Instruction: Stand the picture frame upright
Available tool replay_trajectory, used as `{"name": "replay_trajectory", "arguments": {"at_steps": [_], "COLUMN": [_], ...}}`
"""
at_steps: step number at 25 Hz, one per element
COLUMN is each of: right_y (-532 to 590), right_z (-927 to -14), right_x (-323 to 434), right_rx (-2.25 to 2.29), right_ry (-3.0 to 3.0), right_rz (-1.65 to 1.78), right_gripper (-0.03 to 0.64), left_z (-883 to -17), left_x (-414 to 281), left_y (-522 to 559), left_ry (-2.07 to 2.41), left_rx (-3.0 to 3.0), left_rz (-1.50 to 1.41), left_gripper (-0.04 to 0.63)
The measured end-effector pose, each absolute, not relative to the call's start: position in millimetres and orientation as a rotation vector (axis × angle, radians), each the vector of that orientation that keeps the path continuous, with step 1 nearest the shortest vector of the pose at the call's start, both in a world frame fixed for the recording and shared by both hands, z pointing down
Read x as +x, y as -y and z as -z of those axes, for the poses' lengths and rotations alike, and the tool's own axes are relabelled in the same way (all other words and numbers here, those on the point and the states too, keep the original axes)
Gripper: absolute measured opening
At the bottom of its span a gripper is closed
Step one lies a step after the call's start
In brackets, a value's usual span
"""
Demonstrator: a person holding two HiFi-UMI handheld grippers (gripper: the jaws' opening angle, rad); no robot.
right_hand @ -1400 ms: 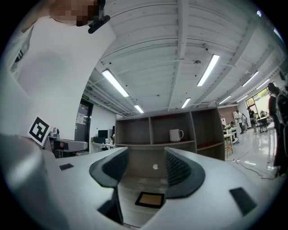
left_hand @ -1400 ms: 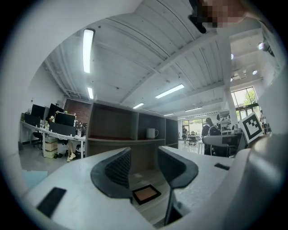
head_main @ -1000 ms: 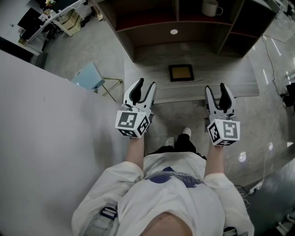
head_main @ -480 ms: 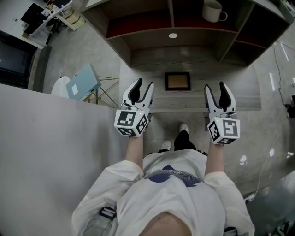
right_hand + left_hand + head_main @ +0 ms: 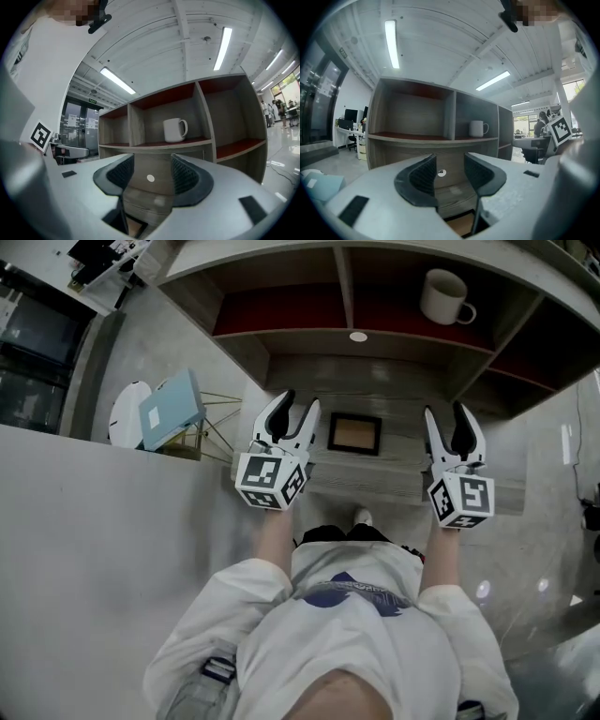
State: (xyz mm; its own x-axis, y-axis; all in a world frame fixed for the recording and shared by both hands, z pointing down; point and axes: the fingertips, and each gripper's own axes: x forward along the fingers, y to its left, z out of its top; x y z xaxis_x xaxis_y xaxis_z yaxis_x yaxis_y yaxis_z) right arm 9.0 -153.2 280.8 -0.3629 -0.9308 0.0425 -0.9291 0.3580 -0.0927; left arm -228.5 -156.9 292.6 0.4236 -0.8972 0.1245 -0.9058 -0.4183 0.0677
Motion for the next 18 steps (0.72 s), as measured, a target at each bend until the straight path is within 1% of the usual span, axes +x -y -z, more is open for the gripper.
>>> {"name": "replay_trajectory", "arguments": {"at_steps": [5, 10, 18], "right_y": [175.8, 190.2, 204.8], "right_z": [-306.9, -351.1, -448.3], "right_x": [2.1, -11.8, -40.7], "right_rx": [-1.726, -1.743, -1.766], "right_ry": [-2.629, -2.686, -2.775], "right_rz": [0.25, 0.374, 0.72], "right_gripper": [0.219, 0.219, 0.219], "left_z": [-320.1, -369.8, -467.4], "left_x": [-233.0, -236.6, -232.1], "left_y": [171.6, 178.1, 184.3], "left_ry": [1.621, 1.553, 1.385], "left_rx": [2.466, 2.377, 2.238], "left_rz": [-0.183, -0.287, -0.437], "left_gripper": [0.164, 0.165, 0.172]}}
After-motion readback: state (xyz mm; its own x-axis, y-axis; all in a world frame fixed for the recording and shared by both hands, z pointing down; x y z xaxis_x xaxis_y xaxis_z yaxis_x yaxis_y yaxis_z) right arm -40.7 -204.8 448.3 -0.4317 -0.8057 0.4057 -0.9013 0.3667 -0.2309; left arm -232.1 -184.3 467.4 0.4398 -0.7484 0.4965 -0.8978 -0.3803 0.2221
